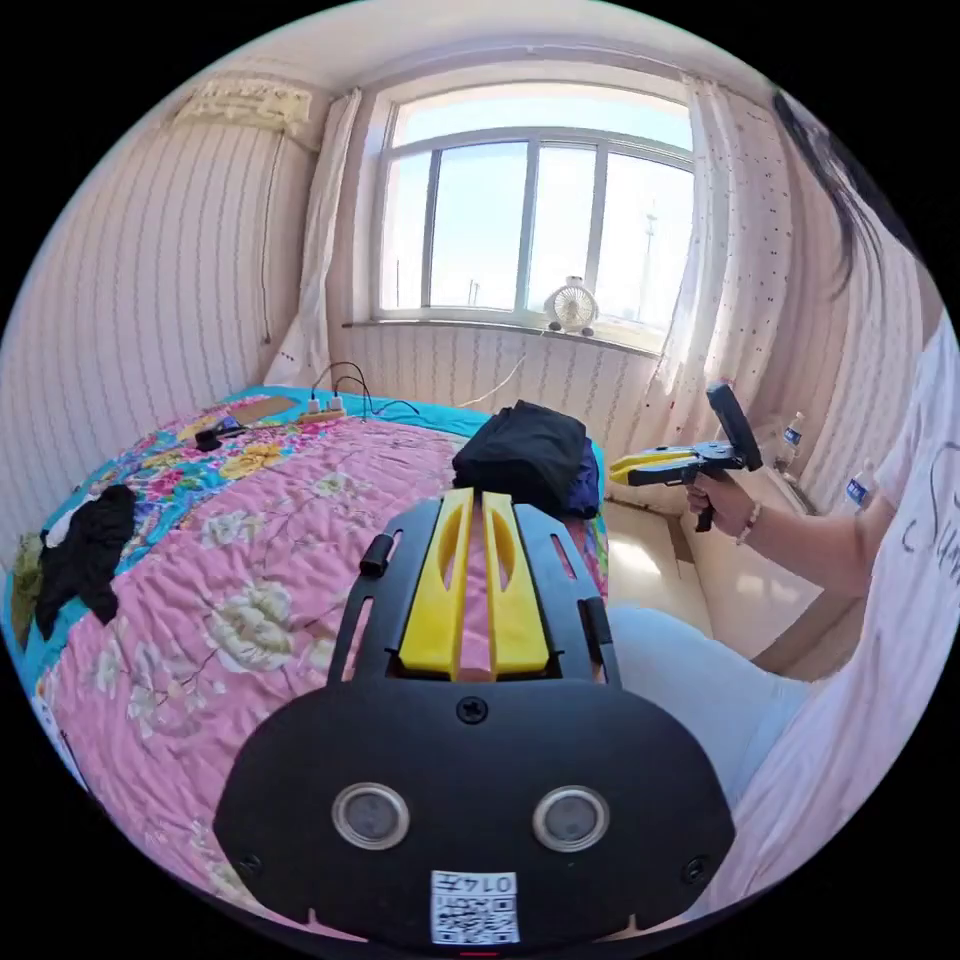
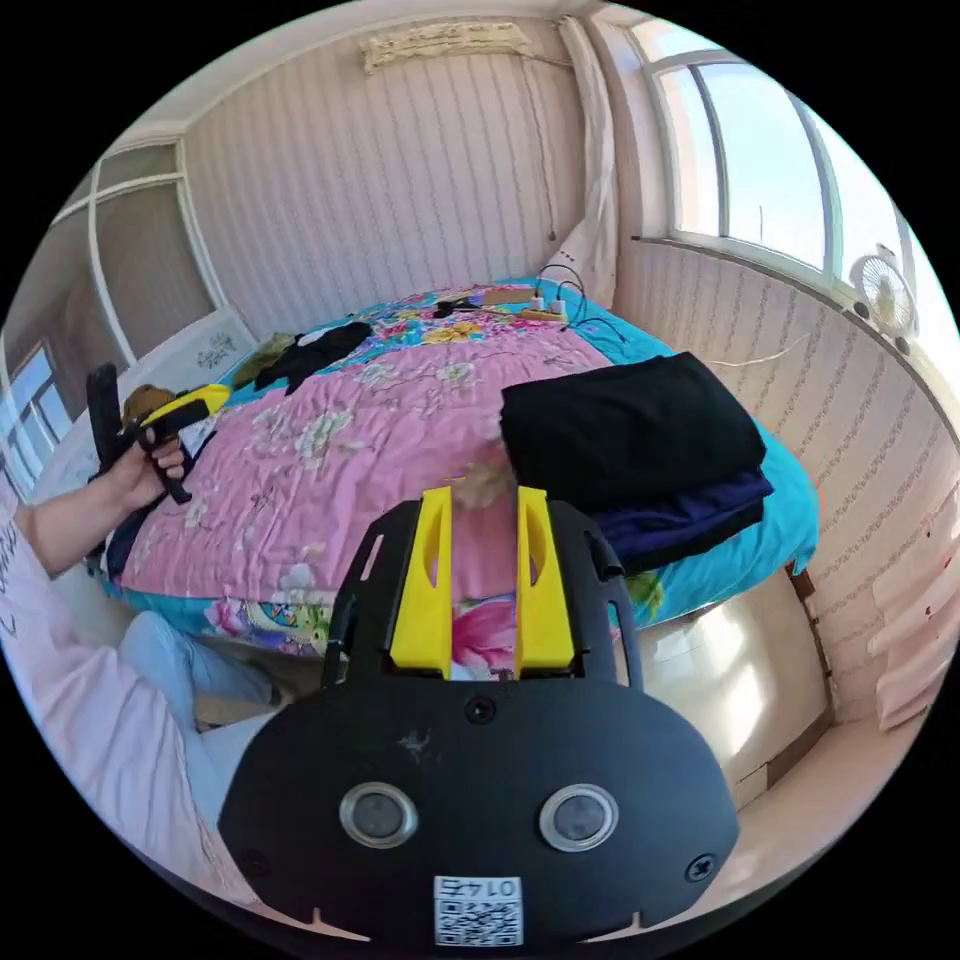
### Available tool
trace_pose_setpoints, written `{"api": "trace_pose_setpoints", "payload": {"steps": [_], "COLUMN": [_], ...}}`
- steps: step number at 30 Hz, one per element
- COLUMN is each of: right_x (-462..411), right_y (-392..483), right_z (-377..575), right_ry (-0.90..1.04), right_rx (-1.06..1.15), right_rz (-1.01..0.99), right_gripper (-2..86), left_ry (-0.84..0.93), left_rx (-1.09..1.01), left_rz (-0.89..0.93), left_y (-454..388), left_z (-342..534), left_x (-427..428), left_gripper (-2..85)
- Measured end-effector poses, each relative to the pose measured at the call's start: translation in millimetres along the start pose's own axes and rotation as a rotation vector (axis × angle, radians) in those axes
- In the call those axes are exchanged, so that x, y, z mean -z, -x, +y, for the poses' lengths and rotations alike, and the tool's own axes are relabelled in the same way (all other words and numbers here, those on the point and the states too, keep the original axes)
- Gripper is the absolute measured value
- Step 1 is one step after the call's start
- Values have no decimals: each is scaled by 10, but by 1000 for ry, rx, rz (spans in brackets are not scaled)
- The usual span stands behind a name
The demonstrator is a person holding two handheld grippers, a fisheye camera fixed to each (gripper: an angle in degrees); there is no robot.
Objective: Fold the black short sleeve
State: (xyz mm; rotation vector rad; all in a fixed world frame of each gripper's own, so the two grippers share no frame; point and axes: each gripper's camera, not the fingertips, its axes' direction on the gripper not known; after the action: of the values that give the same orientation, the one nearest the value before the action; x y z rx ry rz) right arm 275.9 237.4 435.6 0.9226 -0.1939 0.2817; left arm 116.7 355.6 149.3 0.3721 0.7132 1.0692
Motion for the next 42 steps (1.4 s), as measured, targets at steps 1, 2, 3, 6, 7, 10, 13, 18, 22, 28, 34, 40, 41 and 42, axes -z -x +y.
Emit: {"api": "trace_pose_setpoints", "payload": {"steps": [1, 2, 3, 6, 7, 10, 13, 18, 22, 28, 34, 40, 41, 42], "right_x": [-54, -78, -118, -219, -259, -361, -466, -708, -902, -1197, -1489, -1805, -1853, -1945], "right_y": [377, 552, 872, 1584, 1869, 2583, 3285, 4545, 5754, 7547, 9023, 10069, 10142, 10272], "right_z": [122, 171, 244, 317, 294, 201, 107, -51, -149, -95, -8, 87, 87, 74], "right_ry": [4, -1, -22, -83, -86, -111, -164, -128, -87, 4, 41, 55, 65, 98], "right_rx": [48, 62, 69, 172, 253, 446, 574, 794, 995, 1311, 1417, 1370, 1350, 1317], "right_rz": [-32, -51, -95, -226, -262, -297, -386, -563, -712, -829, -807, -714, -707, -706], "right_gripper": [98, 97, 95, 100, 106, 129, 165, 185, 183, 164, 151, 146, 143, 125], "left_ry": [25, 42, 63, 26, 20, 1, 1, -1, -3, -20, -5, 4, -4, -15], "left_rx": [14, 26, 71, 198, 243, 340, 439, 627, 775, 931, 981, 1085, 1098, 1130], "left_rz": [-42, -61, -121, -262, -321, -452, -588, -862, -1054, -1153, -1194, -1174, -1176, -1172], "left_y": [-54, -73, -96, -122, -123, -136, -158, -191, -153, 145, 687, 1267, 1307, 1382], "left_z": [173, 259, 430, 839, 992, 1376, 1798, 2527, 3082, 3651, 3901, 4142, 4165, 4210], "left_x": [338, 503, 834, 1683, 2003, 2774, 3516, 4631, 5507, 6453, 7123, 7492, 7516, 7560], "left_gripper": [21, 25, 33, 55, 61, 77, 89, 108, 124, 125, 123, 124, 127, 134]}}
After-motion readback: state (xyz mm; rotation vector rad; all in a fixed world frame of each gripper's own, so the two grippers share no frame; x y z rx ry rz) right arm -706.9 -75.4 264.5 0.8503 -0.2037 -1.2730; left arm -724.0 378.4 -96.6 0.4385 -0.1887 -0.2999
